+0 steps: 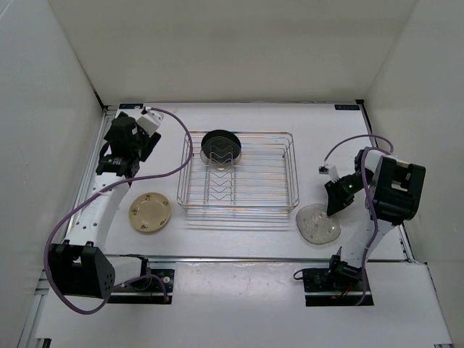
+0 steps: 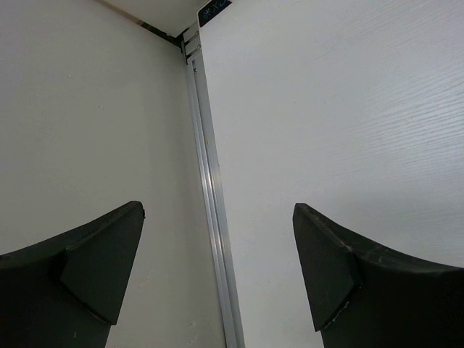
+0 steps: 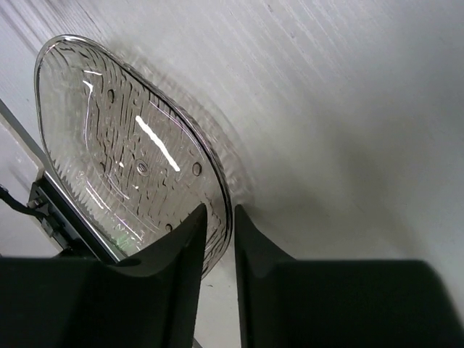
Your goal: Load the plates into the dish rack
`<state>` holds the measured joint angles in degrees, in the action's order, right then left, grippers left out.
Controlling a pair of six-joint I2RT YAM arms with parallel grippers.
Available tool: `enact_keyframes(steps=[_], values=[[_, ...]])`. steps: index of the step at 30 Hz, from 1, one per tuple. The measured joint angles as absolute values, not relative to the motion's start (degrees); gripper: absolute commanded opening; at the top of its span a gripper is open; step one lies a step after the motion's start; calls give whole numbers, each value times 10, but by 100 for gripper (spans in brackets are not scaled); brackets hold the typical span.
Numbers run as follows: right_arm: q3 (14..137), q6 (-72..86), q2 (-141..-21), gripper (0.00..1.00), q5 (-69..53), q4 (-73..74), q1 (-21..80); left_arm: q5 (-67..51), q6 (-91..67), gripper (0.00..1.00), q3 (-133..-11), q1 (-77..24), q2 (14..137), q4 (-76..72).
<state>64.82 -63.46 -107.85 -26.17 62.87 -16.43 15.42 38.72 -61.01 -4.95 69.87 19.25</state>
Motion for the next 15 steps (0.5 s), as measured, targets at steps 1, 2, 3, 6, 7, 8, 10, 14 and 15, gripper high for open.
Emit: enact_keyframes(steps=[1, 2, 3, 6, 7, 8, 10, 14, 15], values=[[648, -635, -1079, 19, -260, 629, -163, 154, 387, 94, -610, -49, 699, 193], [648, -635, -1080, 16, -260, 629, -163, 154, 387, 94, -610, -48, 698, 193], [648, -634, -1080, 13, -258, 628, -163, 154, 387, 94, -610, -48, 698, 193], [648, -630, -1081, 1, -257, 630, -163, 154, 385, 94, -610, -46, 698, 193], [648, -629, -1081, 1, -254, 630, -163, 154, 385, 94, -610, -46, 698, 193], [648, -627, -1081, 1, -254, 629, -163, 154, 385, 94, -610, -46, 698, 193], [648, -623, -1080, 1, -254, 628, -163, 154, 385, 94, -610, -46, 698, 193], [648, -608, -1078, 1, -254, 620, -164, 154, 385, 94, -610, -46, 696, 193], [648, -604, -1075, 1, -254, 616, -165, 154, 385, 94, -610, -46, 694, 193]])
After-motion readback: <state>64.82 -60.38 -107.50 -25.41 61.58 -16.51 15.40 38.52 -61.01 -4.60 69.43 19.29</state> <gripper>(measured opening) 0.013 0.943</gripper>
